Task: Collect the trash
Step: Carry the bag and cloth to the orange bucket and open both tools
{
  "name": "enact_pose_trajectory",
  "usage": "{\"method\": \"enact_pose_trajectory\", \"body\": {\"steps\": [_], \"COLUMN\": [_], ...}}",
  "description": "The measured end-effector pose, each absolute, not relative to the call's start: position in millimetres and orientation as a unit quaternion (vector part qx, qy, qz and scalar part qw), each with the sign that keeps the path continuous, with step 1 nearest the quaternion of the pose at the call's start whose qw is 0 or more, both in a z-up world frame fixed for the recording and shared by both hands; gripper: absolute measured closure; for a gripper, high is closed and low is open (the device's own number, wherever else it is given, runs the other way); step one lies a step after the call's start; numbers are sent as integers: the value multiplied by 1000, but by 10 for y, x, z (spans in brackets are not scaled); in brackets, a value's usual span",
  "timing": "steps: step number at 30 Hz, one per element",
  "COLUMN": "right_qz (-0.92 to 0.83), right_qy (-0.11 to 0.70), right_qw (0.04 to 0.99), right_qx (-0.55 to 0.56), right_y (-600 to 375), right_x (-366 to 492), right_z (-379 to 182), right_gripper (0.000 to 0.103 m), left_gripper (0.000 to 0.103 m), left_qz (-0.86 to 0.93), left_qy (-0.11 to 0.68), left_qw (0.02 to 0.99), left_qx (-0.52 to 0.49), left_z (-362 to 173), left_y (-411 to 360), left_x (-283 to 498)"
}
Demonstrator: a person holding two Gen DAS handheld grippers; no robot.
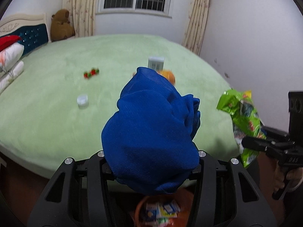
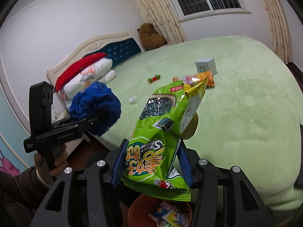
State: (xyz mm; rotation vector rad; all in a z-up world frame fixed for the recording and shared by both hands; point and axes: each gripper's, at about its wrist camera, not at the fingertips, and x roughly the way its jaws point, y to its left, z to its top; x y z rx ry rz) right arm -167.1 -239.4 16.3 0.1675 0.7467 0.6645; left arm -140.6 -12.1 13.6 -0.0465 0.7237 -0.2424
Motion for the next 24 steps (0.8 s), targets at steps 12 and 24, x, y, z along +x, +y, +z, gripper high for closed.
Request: {"method": "enact_pose_trajectory", "body": {"steps": [12, 24], "right_qz": [323, 296], "right_qy": [429, 544], "right_qw": [843, 785], "right_qx": [26, 7], "right_y": [-2261, -2199], "right_x": [-2187, -2372], "right_z": [-274, -1066], "right_gripper": [53, 53], "left_gripper": [56, 56], "left_qz": [-129, -154], "left_qy": [433, 555], "left_qw": [892, 816], "left_qx": [9, 54], "left_z": [-594, -1505], "left_y": [-234, -473], "left_x": [-1893, -2061]}}
